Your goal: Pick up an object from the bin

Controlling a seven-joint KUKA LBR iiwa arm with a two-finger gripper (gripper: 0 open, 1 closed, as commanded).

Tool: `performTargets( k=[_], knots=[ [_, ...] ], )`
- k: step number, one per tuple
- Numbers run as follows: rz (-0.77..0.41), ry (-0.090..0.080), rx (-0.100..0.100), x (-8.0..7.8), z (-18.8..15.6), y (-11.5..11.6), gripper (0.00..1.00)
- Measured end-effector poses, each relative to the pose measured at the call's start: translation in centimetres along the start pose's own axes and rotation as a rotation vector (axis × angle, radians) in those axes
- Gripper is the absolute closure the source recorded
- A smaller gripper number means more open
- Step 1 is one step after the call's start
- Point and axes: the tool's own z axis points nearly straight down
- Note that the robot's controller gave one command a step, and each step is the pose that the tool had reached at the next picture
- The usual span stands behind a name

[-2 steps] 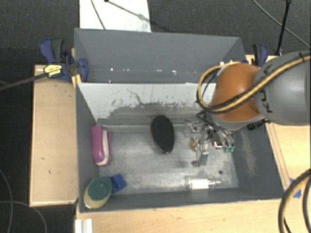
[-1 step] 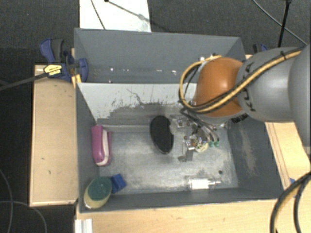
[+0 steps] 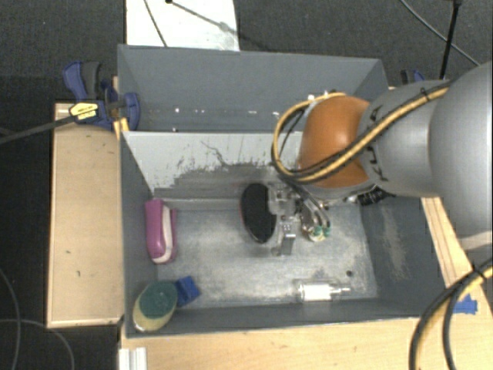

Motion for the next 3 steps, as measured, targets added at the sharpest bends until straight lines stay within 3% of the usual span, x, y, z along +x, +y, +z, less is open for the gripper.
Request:
performTargets(
  k=[1,2,3],
  knots=[
    [0.044,0.003,0.002,-1.7,0.8,-0.1,0.0],
    [0.038,0.006,0.0,-1.6,0.9,0.1,1.0],
    [0.046,0.0,0.0,-1.3,-12.1,-3.5,1.0]
  ],
)
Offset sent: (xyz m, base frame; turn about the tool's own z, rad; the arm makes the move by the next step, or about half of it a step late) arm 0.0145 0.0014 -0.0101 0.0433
